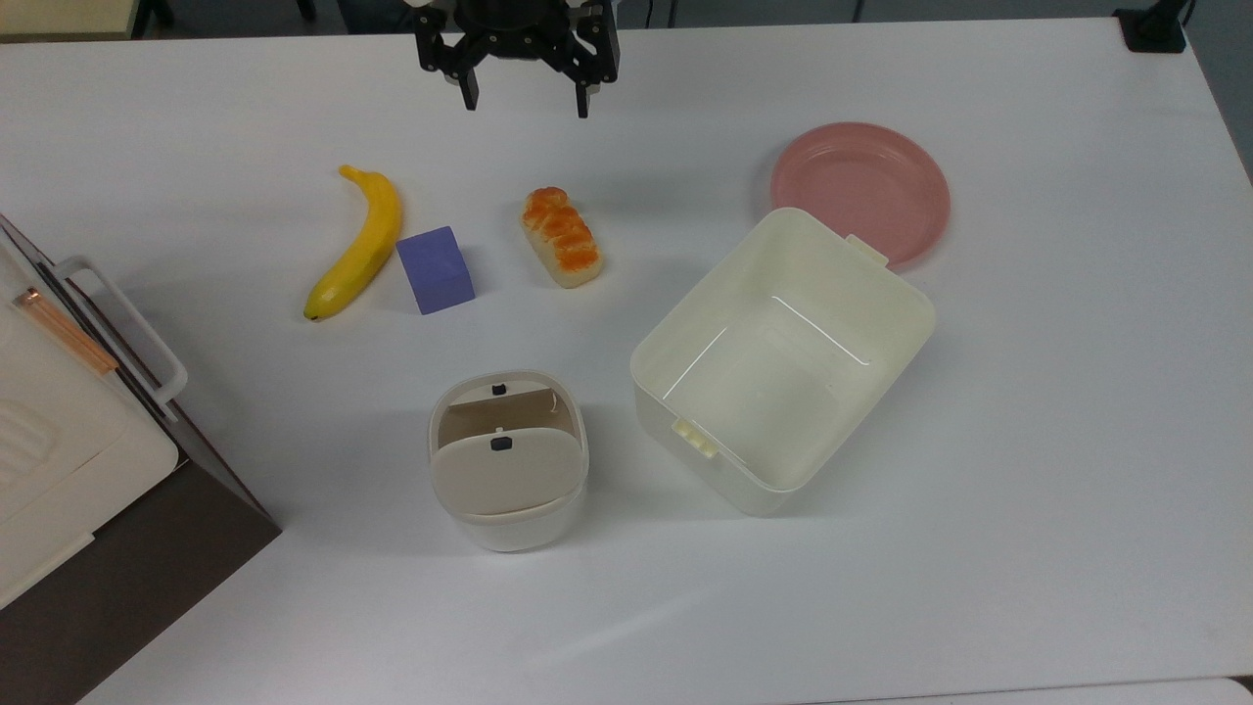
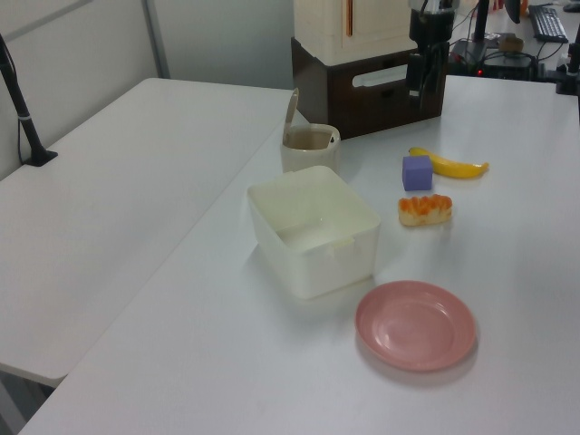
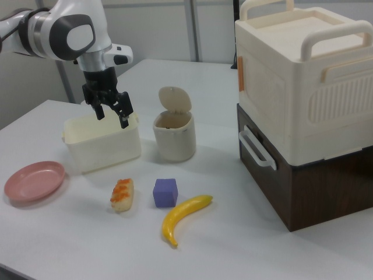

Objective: Close the trash can
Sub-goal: 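Move the gripper from rest toward the cream trash can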

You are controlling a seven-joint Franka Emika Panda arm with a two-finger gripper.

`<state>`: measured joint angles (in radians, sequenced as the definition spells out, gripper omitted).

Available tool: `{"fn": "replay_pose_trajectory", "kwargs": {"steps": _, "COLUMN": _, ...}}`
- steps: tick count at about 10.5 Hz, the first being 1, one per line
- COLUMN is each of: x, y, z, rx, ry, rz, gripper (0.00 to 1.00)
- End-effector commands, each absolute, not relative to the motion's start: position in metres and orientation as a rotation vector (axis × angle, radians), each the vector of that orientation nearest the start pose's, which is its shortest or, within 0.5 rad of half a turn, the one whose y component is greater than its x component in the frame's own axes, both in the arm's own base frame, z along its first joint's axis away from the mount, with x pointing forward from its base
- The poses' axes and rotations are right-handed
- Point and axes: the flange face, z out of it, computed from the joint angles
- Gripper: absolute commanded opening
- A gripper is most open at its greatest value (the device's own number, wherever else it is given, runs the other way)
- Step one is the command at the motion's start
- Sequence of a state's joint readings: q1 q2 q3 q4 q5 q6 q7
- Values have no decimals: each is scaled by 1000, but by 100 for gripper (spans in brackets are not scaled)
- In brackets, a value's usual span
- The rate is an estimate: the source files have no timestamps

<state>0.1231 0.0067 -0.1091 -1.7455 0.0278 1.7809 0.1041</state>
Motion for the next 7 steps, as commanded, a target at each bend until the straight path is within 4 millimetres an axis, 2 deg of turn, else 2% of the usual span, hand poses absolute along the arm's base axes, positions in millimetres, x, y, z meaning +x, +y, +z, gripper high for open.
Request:
{"fn": "replay_pose_trajectory", "kwargs": {"steps": 1, "x": 562, "y": 11, "z": 557, "rx": -3083, "ry": 176, "rz": -16, "gripper": 100}}
{"fn": "replay_pose_trajectory", "kwargs": {"steps": 5, "x": 563, "y": 10, "z": 555, "rx": -3084, "ry": 179, "rz": -21, "gripper": 100}}
{"fn": "replay_pose_trajectory", "kwargs": {"steps": 6, "x": 563, "y": 10, "z": 555, "rx": -3084, "ry": 174, "rz": -21, "gripper": 94}}
{"fn": "replay_pose_trajectory", "kwargs": {"steps": 7, "x": 563, "y": 11, "z": 555, "rx": -3085, "ry": 158, "rz": -21, "gripper": 83}}
